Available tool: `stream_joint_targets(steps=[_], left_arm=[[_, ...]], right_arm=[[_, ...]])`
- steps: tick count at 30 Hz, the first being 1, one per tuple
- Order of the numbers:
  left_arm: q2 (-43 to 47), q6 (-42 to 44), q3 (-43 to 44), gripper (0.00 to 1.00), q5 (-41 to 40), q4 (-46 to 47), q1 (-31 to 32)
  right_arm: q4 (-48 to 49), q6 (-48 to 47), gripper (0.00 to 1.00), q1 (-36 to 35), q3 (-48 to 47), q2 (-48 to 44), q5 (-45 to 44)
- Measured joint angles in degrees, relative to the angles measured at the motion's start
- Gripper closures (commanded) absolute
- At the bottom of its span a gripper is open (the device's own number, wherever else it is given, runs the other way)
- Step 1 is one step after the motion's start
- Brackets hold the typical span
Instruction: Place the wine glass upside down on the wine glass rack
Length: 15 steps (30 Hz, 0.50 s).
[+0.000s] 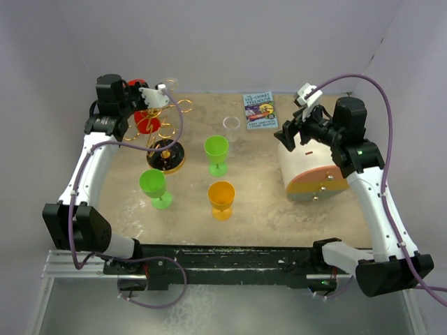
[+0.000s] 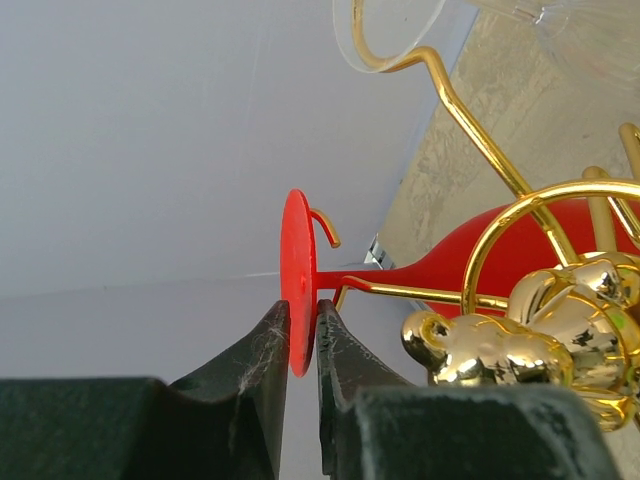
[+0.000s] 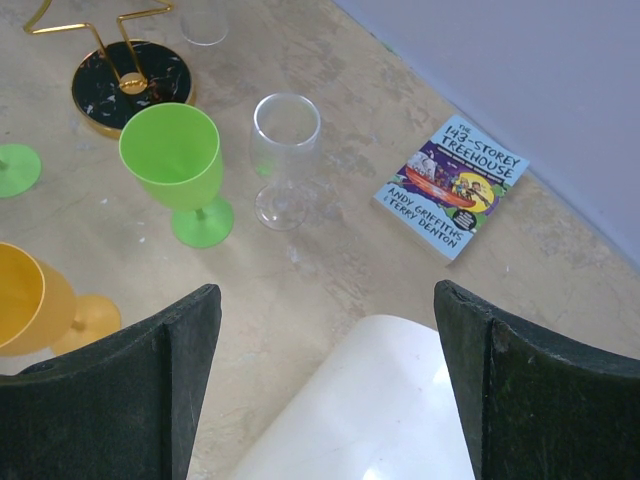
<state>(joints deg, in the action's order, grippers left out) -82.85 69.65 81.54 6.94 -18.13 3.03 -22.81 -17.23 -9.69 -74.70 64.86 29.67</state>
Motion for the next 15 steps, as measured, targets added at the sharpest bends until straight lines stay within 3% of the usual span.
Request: stream_joint_targets(steps=[15], left_arm=[[0.57, 0.44, 1.51, 0.69, -0.20, -2.60, 0.00]], right_arm=[[0.00, -0.20, 0.11, 0.02, 0.17, 0.00, 0.00]])
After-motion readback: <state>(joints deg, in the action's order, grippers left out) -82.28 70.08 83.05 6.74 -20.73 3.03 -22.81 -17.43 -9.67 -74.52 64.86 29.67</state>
